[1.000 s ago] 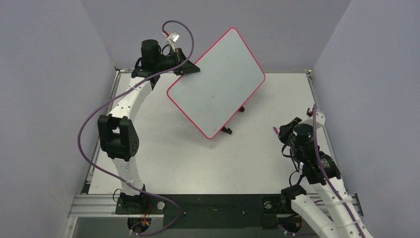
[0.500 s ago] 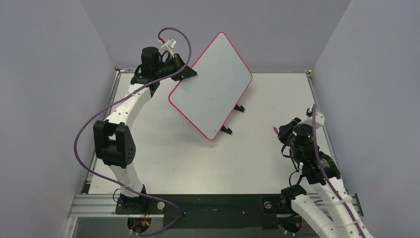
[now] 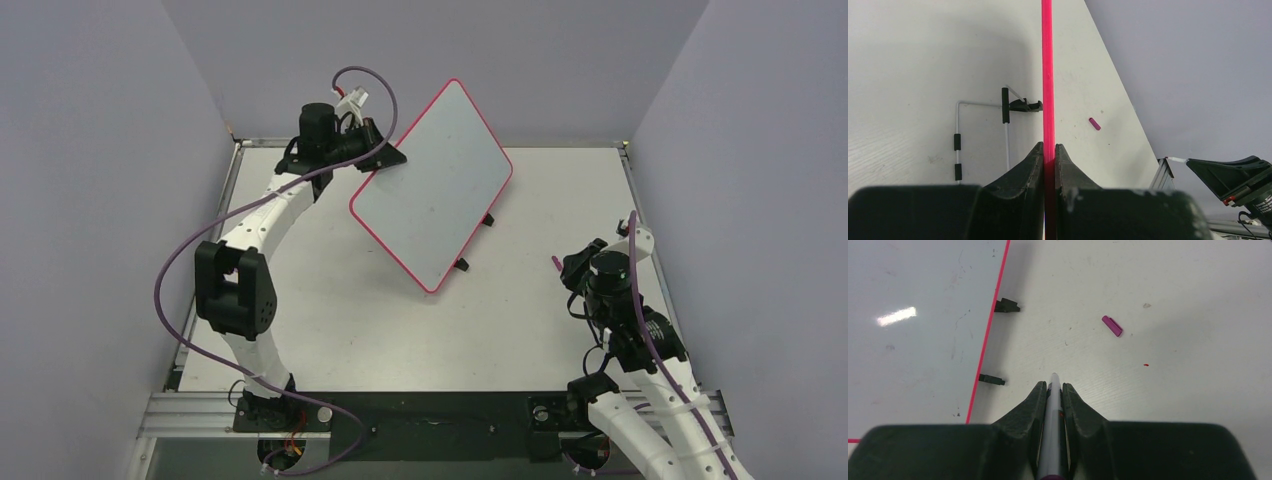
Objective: Write a sentence on the whiteboard
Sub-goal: Pick up the whiteboard from the whiteboard stand, then write a sentence on the whiteboard.
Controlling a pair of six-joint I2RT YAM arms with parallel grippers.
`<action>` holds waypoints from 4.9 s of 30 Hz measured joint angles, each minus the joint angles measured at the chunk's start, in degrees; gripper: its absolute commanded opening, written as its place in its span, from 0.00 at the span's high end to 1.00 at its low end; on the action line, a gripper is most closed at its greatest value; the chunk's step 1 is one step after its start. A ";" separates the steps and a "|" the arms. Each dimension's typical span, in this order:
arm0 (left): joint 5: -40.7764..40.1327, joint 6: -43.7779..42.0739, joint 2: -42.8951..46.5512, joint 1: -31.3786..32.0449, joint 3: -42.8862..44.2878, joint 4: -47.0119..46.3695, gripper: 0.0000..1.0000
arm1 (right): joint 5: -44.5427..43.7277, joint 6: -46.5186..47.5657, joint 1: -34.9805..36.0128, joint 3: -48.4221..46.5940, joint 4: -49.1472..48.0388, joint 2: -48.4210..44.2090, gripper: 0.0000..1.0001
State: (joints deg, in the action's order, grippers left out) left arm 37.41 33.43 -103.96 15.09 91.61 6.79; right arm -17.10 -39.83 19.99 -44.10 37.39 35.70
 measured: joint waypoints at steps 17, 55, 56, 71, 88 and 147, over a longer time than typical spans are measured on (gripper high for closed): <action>-5.77 -3.96 -0.74 2.54 0.17 5.05 1.00 | 0.00 0.02 0.00 0.00 0.04 -0.79 1.00; 12.59 -26.69 -22.43 0.04 34.42 32.89 1.00 | 26.62 6.01 13.97 4.26 -59.58 28.79 1.00; 12.61 -26.29 -22.62 -0.22 34.42 32.83 1.00 | 27.06 6.56 15.13 2.73 -61.22 31.63 1.00; 14.56 -22.95 -25.49 -2.54 34.29 32.39 1.00 | 26.34 7.76 23.37 -14.64 -74.64 53.62 1.00; 14.97 -20.15 -25.49 -2.93 31.78 29.03 1.00 | 13.84 9.77 25.83 -22.23 -70.44 62.60 1.00; 14.95 -17.92 -25.49 -3.32 28.96 24.98 1.00 | 4.90 12.17 31.69 -23.78 -62.88 67.06 1.00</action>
State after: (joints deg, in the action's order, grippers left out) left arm 52.36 15.51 -129.45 11.77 120.57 31.77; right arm -12.21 -27.66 51.68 -67.88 -25.50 102.76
